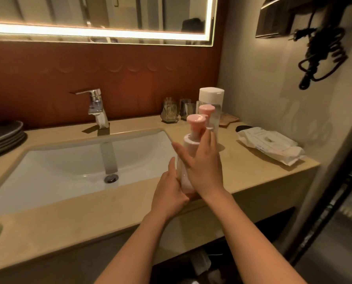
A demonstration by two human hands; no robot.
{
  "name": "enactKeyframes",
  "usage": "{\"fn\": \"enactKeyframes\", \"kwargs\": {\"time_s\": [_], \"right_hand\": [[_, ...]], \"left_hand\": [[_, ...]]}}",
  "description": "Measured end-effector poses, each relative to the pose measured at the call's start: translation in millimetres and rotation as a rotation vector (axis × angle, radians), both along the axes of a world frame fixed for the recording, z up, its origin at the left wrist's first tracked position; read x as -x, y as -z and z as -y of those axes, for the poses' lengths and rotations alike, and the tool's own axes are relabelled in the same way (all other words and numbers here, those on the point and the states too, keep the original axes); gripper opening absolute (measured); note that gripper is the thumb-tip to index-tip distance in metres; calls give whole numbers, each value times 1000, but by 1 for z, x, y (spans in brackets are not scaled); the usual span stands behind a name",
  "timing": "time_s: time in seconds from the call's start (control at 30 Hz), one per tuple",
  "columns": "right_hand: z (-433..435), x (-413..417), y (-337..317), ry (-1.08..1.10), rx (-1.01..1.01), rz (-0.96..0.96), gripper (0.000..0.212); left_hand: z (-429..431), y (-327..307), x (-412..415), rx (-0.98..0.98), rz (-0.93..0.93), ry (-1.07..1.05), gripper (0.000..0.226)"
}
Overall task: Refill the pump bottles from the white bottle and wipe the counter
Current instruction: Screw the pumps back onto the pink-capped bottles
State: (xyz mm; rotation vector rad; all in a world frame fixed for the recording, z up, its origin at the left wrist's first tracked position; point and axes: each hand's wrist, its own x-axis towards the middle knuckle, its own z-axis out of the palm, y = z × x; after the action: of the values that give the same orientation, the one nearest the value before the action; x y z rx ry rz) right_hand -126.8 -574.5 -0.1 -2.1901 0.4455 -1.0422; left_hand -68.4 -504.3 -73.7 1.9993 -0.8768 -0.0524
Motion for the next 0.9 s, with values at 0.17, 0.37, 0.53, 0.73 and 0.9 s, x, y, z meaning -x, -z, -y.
{"fn": "enactKeyframes", "kwargs": {"time_s": [0.17, 0.37, 0.53, 0.73, 0.9], "right_hand": [[-8, 23, 30, -58, -6, 56, 93], [-31, 59, 70, -27, -78, 204, 66], [-46, 67, 79, -134, -106, 317, 39], [-67, 27, 62, -360, -62, 148, 32], [-102, -43, 52, -575, -38, -112, 33]], "left_hand": [[-22, 0, 13, -41, 39, -15, 115], [-77, 1, 38, -167, 120, -18, 94], [-125, -2, 42, -40, -8, -42, 82], [-164, -15, 19, -38, 49, -181, 66], [-185, -24, -28, -13, 36, -326, 57]]}}
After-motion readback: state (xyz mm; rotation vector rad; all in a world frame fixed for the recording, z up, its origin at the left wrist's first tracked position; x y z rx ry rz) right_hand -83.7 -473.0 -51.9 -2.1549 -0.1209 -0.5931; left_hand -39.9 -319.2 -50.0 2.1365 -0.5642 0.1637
